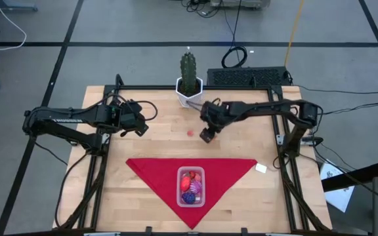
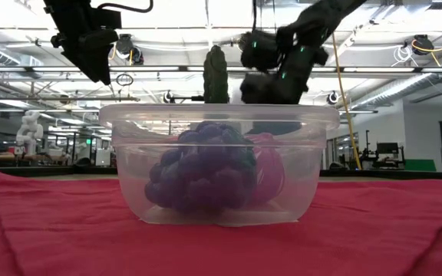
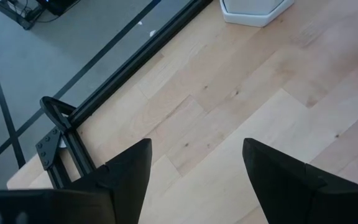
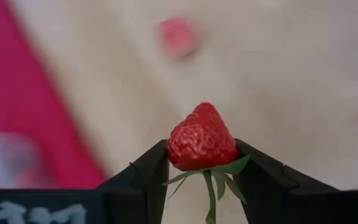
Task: Pick and placing Produce into tupperware
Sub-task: Put the top strawberry into the transparent bin
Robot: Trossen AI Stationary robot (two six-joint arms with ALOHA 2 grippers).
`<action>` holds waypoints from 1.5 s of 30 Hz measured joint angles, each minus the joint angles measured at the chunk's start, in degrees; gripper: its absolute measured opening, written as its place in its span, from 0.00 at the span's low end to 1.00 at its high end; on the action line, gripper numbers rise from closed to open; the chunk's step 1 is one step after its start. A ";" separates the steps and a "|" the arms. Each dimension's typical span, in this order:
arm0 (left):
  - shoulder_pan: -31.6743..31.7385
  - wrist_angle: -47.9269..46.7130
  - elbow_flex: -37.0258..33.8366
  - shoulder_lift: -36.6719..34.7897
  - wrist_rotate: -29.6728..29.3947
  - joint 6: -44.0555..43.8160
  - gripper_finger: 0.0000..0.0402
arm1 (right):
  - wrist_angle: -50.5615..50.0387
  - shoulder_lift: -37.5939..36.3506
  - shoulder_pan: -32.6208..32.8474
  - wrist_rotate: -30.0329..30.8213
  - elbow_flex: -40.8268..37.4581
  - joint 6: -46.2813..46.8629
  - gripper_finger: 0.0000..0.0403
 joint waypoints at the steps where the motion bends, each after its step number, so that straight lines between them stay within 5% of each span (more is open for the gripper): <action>1: 0.01 0.03 0.00 -0.01 0.00 0.00 0.64 | -0.54 -0.66 1.32 -0.89 0.00 0.55 0.37; 13: 0.01 0.11 0.00 -0.01 0.00 -0.50 0.64 | 12.17 -3.46 22.64 -1.22 0.02 9.85 0.39; 21: 0.01 0.09 0.00 0.00 0.14 -1.18 0.64 | 18.92 -2.74 29.27 0.60 0.30 12.17 0.39; 27: 0.00 0.08 0.00 0.01 0.32 -1.29 0.64 | 14.19 2.89 30.61 -0.72 6.85 10.10 0.39; 36: -0.04 -0.07 0.00 0.01 1.56 -1.28 0.64 | -7.14 12.84 30.91 1.07 22.23 2.58 0.39; 45: -0.04 -0.09 0.00 0.01 1.57 -1.09 0.64 | -12.44 15.18 30.92 2.24 24.24 0.87 0.39</action>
